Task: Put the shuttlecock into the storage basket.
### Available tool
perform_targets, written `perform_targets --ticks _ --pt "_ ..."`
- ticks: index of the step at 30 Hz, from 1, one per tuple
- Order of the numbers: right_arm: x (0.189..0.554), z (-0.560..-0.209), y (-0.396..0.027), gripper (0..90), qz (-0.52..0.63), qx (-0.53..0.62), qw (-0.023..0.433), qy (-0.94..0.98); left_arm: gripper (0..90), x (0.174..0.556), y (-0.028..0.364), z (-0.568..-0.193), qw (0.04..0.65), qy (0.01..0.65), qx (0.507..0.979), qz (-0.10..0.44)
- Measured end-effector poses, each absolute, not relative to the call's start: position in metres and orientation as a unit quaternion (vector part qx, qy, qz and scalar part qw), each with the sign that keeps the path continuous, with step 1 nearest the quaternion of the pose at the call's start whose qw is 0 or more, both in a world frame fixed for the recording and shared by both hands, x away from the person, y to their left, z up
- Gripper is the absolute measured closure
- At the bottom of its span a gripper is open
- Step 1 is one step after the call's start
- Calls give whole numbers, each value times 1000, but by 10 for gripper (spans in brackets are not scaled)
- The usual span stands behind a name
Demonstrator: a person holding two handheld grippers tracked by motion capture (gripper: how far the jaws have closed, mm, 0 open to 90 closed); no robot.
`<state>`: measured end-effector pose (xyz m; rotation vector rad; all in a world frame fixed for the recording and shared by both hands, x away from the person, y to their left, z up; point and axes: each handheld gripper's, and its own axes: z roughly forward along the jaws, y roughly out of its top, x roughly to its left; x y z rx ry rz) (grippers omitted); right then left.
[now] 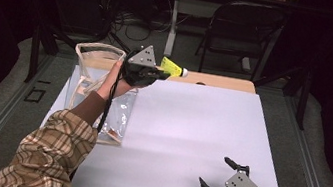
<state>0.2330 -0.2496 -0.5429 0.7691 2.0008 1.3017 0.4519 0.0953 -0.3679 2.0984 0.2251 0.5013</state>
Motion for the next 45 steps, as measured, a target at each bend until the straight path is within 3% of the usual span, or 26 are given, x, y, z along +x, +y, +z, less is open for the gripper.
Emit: perform_targets --ticks 45 --pt "233 -543 -249 0 493 292 314 757 893 455 157 -344 481 150 825 256"
